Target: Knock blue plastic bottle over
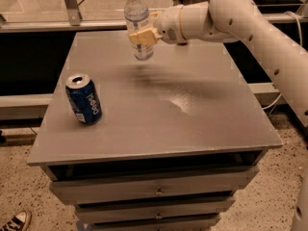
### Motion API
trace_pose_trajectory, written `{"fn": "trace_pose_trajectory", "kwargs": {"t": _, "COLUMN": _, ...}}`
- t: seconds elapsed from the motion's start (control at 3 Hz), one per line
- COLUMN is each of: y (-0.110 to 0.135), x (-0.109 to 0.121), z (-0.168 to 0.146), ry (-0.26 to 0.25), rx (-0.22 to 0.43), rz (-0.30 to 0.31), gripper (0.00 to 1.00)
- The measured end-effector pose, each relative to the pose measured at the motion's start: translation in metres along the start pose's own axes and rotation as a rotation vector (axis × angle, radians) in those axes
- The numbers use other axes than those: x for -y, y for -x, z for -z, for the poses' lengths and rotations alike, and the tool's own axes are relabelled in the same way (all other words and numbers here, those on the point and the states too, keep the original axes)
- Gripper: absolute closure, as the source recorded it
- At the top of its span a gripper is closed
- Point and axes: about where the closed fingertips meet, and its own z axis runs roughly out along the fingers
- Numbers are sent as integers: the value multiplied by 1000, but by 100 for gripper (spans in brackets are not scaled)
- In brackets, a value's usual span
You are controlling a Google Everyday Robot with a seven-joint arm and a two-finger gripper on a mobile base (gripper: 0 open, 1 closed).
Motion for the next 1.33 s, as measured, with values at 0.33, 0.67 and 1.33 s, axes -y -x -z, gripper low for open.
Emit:
{"fn": "trace_pose_trajectory", "kwargs": {"t": 0.33, "y": -4, "x": -31, "z": 40, "ry": 125, "rx": -119, "rz": 79, "gripper": 100}}
{"fn": "trace_pose_trajectory", "kwargs": {"t": 0.67, "y": -12, "x": -51, "z": 61, "ry": 211, "rx": -218, "rz": 107, "gripper": 100}}
{"fn": "trace_pose_trajectory", "kwargs": {"t": 1.33, "y": -43, "x": -89, "z": 68, "ry": 362, "rx": -422, "rz": 118, "gripper": 98}}
